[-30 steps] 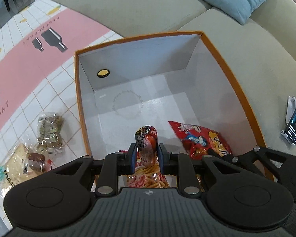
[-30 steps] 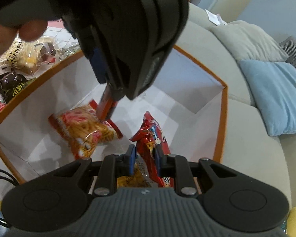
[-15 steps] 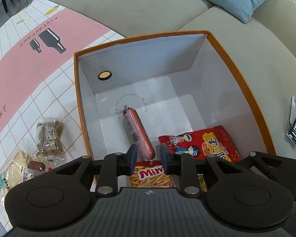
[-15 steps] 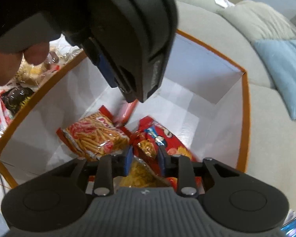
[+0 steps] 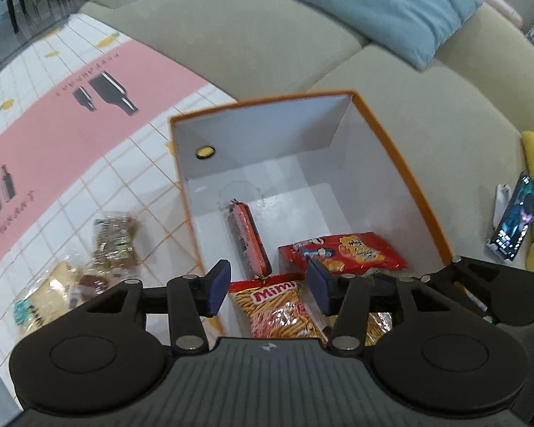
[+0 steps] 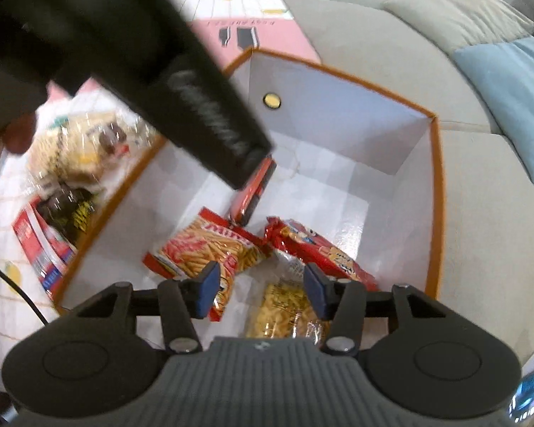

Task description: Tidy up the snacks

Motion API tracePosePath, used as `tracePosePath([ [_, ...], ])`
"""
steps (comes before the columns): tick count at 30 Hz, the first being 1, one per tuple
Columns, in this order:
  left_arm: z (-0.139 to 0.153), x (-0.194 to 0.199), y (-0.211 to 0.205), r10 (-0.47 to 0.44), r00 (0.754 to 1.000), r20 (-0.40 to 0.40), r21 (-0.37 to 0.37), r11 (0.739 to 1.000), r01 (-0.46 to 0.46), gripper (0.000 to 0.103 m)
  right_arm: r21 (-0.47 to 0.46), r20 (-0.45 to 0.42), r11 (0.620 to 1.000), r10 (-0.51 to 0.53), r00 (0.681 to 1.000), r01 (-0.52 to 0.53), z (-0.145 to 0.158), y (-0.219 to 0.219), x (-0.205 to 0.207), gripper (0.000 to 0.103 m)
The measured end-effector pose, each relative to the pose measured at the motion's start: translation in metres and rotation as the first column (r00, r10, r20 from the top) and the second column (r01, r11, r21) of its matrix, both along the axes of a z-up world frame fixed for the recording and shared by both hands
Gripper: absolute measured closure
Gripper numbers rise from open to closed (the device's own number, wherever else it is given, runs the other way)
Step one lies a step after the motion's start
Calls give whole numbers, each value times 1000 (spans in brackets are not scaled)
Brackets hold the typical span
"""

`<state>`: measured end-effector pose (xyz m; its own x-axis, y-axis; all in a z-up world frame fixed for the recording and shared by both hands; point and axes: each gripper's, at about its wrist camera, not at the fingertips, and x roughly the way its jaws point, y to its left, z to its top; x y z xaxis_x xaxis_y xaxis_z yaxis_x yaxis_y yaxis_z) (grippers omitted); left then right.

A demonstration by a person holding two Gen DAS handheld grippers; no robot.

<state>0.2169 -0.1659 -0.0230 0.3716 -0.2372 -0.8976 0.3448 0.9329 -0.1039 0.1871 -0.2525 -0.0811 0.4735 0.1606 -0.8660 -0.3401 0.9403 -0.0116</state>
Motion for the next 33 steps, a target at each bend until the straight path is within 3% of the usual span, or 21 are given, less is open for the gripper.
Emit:
tracePosePath([
  [4,24,-22,20,38,997,70,-35,999,-36,43,36,89,997,-65,994,62,24,3,-17,50],
  [9,46,-55,52,110,977,181,-61,993,-100,41,137,219,980,-171,961,143,49,15,-46,48],
  [16,53,-94,103,182,949,257,-99,982,-161,37,276,269,947,-239,933,162,62,42,-75,48],
  [22,41,-119,149,244,937,250,-87,969,-230,33,308,273,942,-220,936,132,49,74,-89,47],
  [25,29,-129,169,280,934,222,-84,960,-268,31,300,283,950,-172,944,84,43,91,-95,40],
  [33,-15,-141,205,292,950,105,-46,956,-289,31,241,256,969,-7,967,-56,15,132,-99,38],
])
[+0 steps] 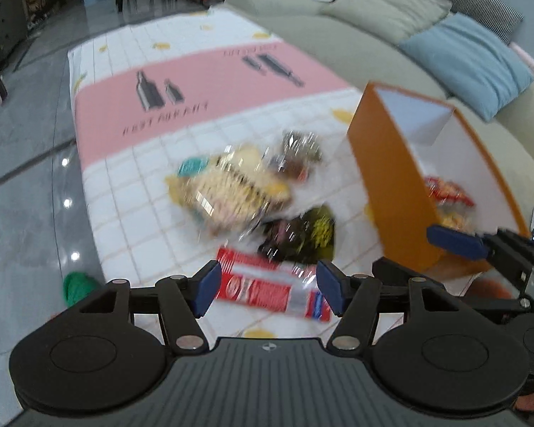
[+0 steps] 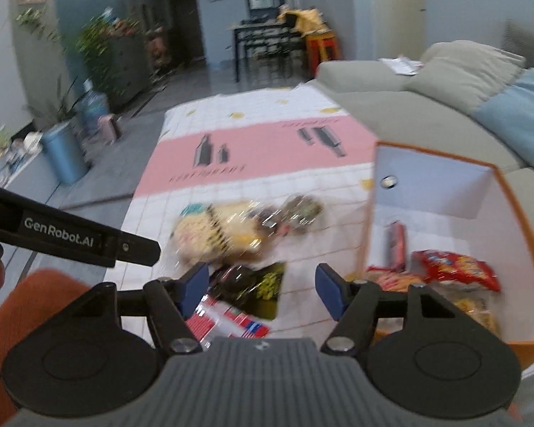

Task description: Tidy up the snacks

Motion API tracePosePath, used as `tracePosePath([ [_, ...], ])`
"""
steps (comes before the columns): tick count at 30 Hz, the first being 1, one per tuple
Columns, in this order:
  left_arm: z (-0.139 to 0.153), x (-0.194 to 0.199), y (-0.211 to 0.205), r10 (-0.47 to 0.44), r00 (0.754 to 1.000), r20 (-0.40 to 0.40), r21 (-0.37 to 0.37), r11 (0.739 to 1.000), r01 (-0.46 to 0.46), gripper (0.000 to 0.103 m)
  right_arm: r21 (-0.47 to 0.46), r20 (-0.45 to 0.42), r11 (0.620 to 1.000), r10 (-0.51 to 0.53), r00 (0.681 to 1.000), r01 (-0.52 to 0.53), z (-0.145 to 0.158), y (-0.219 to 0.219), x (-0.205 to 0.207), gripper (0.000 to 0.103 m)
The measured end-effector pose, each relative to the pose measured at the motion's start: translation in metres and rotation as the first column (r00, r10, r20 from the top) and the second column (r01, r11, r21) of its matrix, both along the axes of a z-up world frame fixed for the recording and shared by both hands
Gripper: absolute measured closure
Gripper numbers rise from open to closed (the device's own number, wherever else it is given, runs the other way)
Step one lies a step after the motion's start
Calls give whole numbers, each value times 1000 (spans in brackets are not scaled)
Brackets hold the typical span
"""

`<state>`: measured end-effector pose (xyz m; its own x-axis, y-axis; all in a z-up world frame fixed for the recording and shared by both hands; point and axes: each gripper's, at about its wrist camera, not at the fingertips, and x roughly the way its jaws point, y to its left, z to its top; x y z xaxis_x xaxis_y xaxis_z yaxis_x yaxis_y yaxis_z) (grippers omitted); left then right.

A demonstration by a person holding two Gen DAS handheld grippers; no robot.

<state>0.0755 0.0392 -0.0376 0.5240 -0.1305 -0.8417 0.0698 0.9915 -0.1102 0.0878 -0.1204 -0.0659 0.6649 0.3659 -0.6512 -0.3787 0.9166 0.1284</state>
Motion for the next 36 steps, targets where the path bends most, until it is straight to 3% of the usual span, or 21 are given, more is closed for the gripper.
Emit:
tracePosePath([
  [8,-29,5,28,57,996,-62,-45,997,-59,32,-118,-47,986,115,992,-120,-34,38,8,39],
  [17,-40,40,27,-19,1000,16,52,998,18,32,-167,-75,967,182,980,-192,-50,61,43,40],
  [24,-56,72,50,65,997,-50,-97,993,-69,32,-129,-103,963,224,969,-237,-59,85,76,40],
  [29,-61,79,61,143,988,-65,-69,987,-147,32,-105,-122,960,248,961,-261,-66,103,98,33],
  [31,-60,78,69,176,982,-64,-72,981,-181,32,-99,-122,957,259,958,-272,-69,108,105,23],
  [36,-59,81,85,227,972,-64,-91,968,-232,32,-115,-119,955,260,958,-274,-78,123,121,22],
])
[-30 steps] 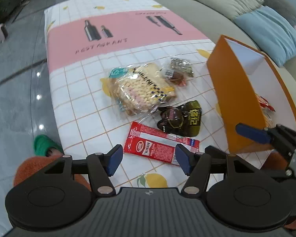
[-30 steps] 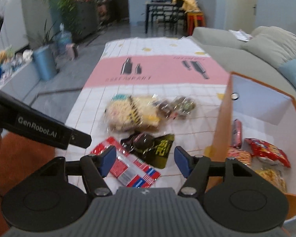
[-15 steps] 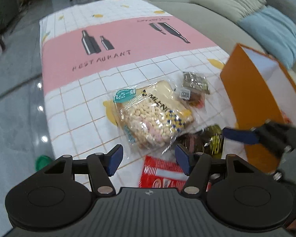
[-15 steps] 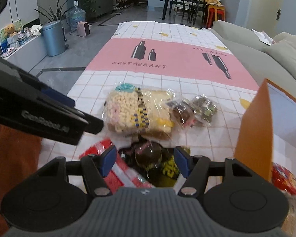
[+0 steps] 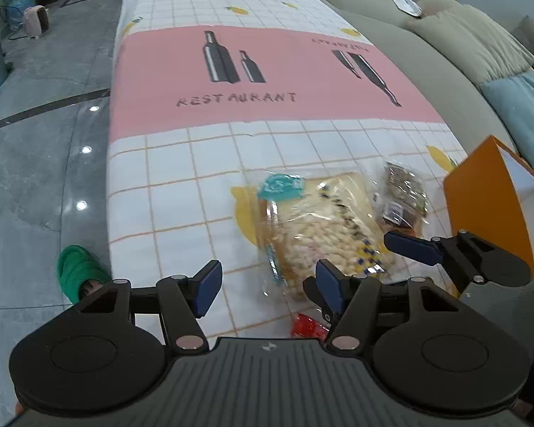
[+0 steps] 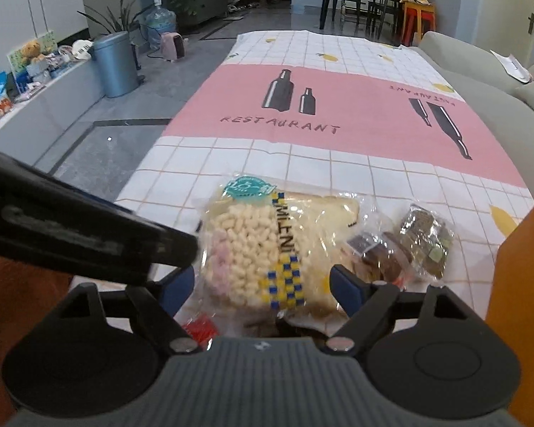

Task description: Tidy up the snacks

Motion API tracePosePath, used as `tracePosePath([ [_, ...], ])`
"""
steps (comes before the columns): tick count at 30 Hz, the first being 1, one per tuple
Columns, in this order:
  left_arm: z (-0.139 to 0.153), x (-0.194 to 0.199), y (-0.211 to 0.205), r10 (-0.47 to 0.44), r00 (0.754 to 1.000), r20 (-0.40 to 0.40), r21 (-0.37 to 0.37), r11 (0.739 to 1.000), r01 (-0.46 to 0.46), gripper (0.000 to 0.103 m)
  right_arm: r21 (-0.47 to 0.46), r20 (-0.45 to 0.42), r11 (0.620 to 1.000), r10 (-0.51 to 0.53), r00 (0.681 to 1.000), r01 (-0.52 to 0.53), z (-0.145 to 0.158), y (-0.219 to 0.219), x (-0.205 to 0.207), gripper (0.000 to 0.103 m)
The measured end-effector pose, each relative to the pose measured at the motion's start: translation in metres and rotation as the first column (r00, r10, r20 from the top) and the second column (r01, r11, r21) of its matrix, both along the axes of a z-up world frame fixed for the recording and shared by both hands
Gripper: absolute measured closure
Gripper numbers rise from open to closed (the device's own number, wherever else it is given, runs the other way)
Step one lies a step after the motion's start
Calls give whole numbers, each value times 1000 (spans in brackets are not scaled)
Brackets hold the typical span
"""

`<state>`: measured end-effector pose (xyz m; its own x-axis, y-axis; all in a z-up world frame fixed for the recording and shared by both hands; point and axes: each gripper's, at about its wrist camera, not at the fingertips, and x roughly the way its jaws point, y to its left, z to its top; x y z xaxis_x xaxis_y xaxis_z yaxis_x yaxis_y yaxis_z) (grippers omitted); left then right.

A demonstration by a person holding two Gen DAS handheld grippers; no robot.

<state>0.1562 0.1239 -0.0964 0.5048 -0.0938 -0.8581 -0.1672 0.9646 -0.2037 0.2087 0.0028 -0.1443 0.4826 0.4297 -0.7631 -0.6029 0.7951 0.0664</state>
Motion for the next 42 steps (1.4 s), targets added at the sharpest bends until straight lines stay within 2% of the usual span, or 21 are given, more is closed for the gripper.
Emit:
tracePosePath([
  [5,-5,5,7,12,1000,2,-33,999,-12,32,23,-49,1000,-6,999,7,-9,7,15,25],
  [11,-10,7,18,45,999,4,-104,994,-44,33,23,-47,998,-61,997,62,-5,-7,14,27],
  [16,-20,18,14,30,999,-24,-114,993,-32,33,-42,-39,991,-130,991,129,-1,-26,13,27],
  [22,-44,35,4,25,998,-62,-109,994,-32,35,-18,-72,985,-170,983,169,-7,-40,19,27],
  [26,-53,37,7,35,998,-57,-162,986,-44,35,2,-81,984,-175,981,176,-10,-43,20,27],
  [28,-54,36,9,37,998,-52,-192,980,-47,42,2,-78,985,-173,982,174,-10,-43,18,27],
  [29,-55,36,11,38,998,-48,-214,976,-47,50,2,-77,985,-173,982,173,-11,-43,18,27],
  [30,-55,36,12,41,998,-47,-233,971,-51,54,4,-77,985,-174,982,175,-11,-44,18,27],
  [35,-53,32,15,66,997,-31,-258,964,-72,73,2,-79,984,-179,981,180,-10,-44,17,27],
  [37,-50,30,14,63,998,-14,-247,967,-65,81,0,-81,983,-182,980,182,-10,-44,17,27],
  [41,-38,24,5,61,998,12,-172,983,-58,100,-5,-84,982,-188,979,188,-9,-45,15,27],
  [42,-34,22,2,56,998,23,-149,988,-52,101,-7,-85,982,-190,978,190,-9,-45,15,27],
])
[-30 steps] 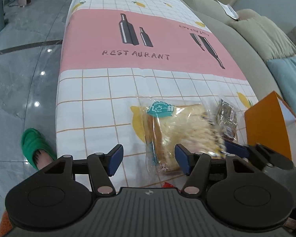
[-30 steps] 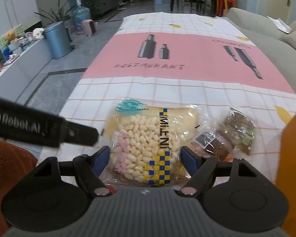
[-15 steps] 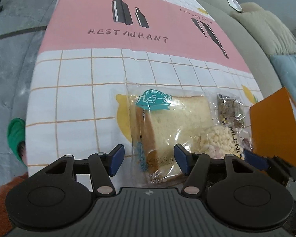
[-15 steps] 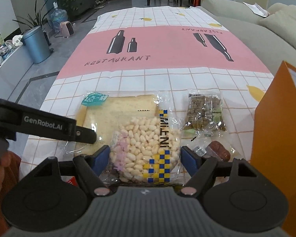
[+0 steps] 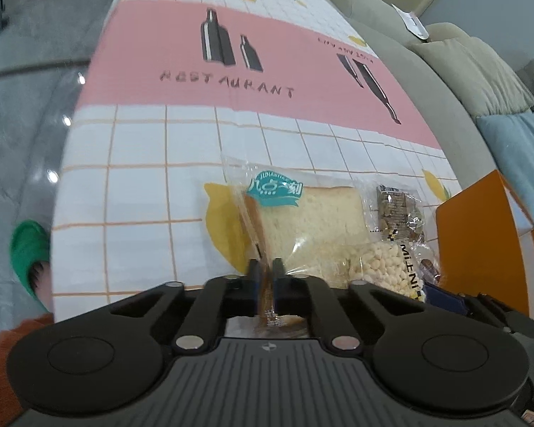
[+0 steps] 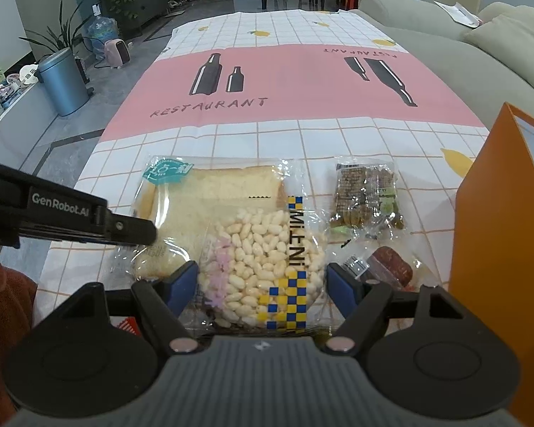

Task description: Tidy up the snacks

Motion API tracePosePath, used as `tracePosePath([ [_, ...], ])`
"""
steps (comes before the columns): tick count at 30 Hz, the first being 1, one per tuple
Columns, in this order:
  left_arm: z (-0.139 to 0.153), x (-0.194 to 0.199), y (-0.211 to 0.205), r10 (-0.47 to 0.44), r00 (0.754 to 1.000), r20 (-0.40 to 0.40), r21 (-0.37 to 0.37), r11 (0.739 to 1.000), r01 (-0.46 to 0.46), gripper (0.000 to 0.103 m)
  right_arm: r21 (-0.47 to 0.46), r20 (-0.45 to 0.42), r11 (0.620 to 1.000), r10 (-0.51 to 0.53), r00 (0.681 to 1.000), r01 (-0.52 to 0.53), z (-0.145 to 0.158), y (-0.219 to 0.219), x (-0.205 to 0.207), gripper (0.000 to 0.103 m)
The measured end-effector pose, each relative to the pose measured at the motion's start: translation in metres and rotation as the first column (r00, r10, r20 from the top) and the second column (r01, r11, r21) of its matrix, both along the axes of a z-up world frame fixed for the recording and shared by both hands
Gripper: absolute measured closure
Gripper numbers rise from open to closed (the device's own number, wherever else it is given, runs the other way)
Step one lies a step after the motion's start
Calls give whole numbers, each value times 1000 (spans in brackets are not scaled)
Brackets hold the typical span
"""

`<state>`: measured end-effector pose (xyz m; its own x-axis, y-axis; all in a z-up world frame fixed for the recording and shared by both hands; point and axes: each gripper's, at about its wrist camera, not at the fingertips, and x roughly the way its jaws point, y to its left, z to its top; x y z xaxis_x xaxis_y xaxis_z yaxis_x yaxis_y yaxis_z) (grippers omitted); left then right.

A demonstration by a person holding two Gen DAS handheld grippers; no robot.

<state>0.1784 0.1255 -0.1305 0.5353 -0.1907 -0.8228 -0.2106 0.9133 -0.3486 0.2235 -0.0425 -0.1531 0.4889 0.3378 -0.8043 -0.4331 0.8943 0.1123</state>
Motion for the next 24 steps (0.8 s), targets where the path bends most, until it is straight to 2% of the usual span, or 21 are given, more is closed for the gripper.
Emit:
tracePosePath([
  [6,17,-8,-10,-5,999,38,43,999,4,102,-2,1,1000,-7,1000,7,6,-3,-6,28],
  [13,55,-17,-25,-24,993,115,87,996,13,102,13,35,1000,-5,999,4,24,-10,-19,28],
  [18,80,-25,-47,-81,986,149,168,984,55,103,42,58,999,-24,998,22,42,-21,-31,28],
  [24,108,-44,-63,-141,970,196,187,977,104,103,89,64,996,-35,997,29,58,-37,-50,28],
])
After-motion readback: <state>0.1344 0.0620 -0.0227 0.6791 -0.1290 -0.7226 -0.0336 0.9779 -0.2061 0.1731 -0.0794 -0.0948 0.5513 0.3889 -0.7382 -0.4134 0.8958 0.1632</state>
